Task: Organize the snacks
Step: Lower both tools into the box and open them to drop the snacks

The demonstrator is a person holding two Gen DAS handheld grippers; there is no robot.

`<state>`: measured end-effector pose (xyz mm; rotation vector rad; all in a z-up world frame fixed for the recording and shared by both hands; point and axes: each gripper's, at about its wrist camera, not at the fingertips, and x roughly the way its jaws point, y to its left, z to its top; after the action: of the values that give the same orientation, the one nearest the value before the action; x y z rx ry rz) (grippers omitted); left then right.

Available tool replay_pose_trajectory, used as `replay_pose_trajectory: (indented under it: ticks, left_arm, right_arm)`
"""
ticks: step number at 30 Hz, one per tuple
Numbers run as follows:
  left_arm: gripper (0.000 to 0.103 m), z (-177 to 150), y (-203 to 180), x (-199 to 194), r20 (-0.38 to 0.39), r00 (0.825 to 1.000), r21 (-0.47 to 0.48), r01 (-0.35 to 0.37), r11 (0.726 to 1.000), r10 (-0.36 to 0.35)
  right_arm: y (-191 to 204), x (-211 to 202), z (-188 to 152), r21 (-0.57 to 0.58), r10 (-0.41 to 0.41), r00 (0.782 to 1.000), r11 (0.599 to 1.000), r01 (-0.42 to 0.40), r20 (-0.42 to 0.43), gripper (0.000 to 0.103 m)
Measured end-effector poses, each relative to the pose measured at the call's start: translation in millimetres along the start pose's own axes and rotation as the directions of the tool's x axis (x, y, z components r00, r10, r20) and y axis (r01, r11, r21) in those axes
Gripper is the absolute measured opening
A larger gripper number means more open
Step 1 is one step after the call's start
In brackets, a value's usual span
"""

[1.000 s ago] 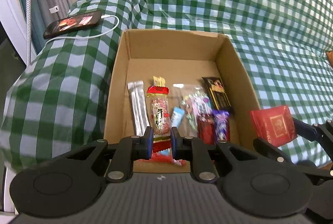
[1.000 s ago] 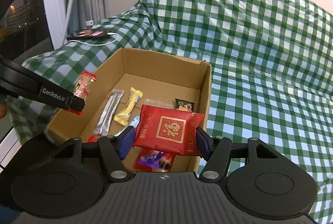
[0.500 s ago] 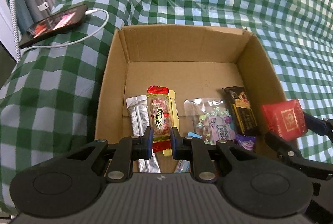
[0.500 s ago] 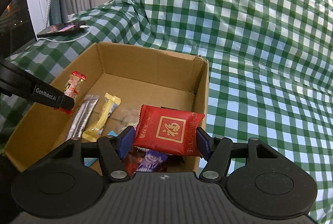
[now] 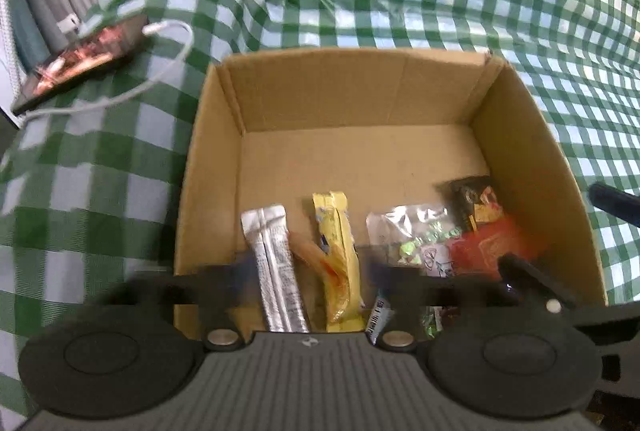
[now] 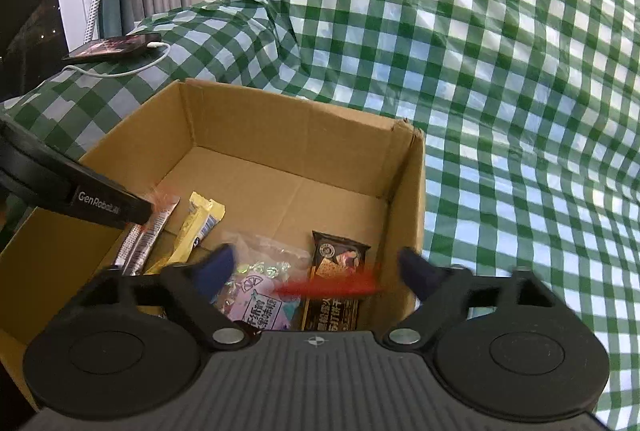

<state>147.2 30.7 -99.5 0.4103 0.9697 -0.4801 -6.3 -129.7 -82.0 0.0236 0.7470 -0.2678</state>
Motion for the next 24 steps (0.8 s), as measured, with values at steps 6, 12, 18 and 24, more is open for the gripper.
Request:
replay_pose_trajectory:
  ticks: [6, 12, 18, 24]
  left_arm:
    - [0.103, -21, 1, -37, 0.035, 0.999, 0.006, -0.04, 0.999, 0.04]
    - [0.103, -62, -5, -87, 0.041, 0.999, 0.0, -0.024, 1.0, 0.024]
    - [0.103, -111, -11, -137, 0.07, 0.997, -0.025, -0.034, 0.999, 0.035]
    - [0.103, -150, -15, -171, 0.076, 0.995, -0.043, -0.062, 0.997, 0.065]
  right_arm:
    - [4, -29, -10, 0.025, -0.033, 0.999, 0.999, 0.033, -0.011, 0.099]
    - [20, -80, -33, 0.115, -0.023, 0.999, 0.993, 0.026, -0.028, 0.1]
    - [49, -140, -54, 0.113, -0.018, 1.0, 0.993, 0.017, 0.014, 0.102]
    - [62, -181, -73, 0.094, -0.047, 0.998, 0.995, 0.042, 0.05, 0.102]
